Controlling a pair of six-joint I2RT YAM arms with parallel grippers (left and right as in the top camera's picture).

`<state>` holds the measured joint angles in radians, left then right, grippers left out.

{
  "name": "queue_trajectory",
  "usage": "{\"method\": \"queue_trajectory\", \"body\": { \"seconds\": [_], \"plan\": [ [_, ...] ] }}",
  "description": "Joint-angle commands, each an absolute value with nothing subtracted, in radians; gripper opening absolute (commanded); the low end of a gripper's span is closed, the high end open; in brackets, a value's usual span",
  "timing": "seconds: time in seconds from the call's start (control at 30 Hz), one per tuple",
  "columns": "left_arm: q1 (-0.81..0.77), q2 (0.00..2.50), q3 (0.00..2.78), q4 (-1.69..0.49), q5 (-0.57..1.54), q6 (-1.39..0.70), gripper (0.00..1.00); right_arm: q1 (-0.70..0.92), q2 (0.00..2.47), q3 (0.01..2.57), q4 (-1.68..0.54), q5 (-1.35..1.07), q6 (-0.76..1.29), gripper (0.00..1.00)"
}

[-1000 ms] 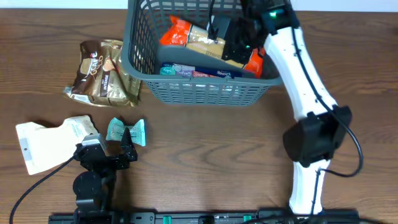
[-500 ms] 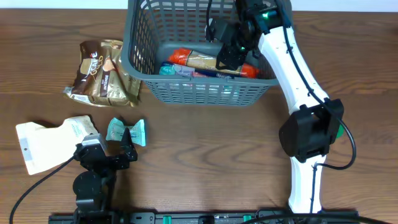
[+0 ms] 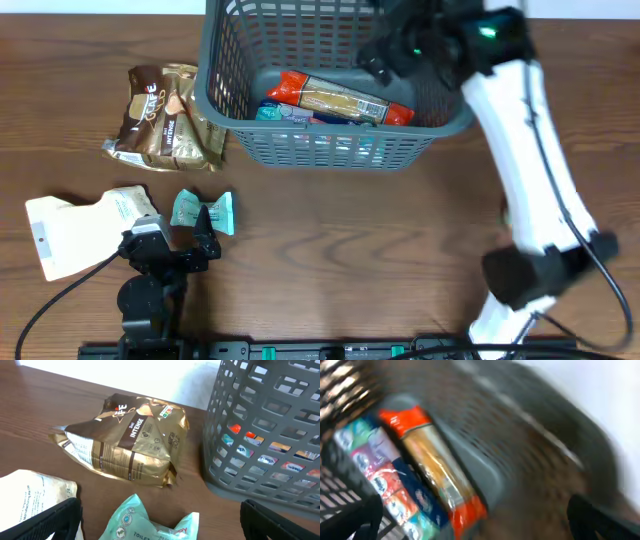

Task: Pack container
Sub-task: 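Lower the right gripper over the green-capped Knorr jar and grasp it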

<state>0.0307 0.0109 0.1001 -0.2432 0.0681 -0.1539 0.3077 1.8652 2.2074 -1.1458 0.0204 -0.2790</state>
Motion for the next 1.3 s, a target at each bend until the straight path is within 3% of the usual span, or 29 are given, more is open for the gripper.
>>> {"method": "queue_trajectory", "body": {
  "seconds": [0.0, 0.2, 0.53, 0.67, 0.9, 1.27],
  "plan": [
    [0.027, 0.004, 0.084, -0.274, 0.064, -0.152, 0.99, 0.26, 1.742, 2.225, -1.241, 0.282, 0.089, 0.99],
    [0.027, 0.004, 0.084, -0.274, 0.064, -0.152, 0.99, 0.075, 1.626, 2.225, -1.463, 0.287, 0.371, 0.99],
    [0.027, 0.004, 0.084, -0.274, 0.064, -0.152, 0.99, -0.154, 1.652, 2.223, -1.677, 0.24, 0.36, 0.99],
    [0.027, 0.004, 0.084, -0.274, 0.064, -0.152, 0.99, -0.197, 1.679, 2.223, -1.698, 0.201, 0.444, 0.99],
    [0.027, 0.004, 0.084, -0.274, 0.064, -0.152, 0.99, -0.249, 1.712, 2.126, -1.686, 0.146, 0.557, 0.99],
    [0.027, 0.004, 0.084, -0.274, 0.064, -0.152, 0.99, -0.263, 1.715, 1.674, -1.427, 0.154, 0.599, 0.99]
  ]
}}
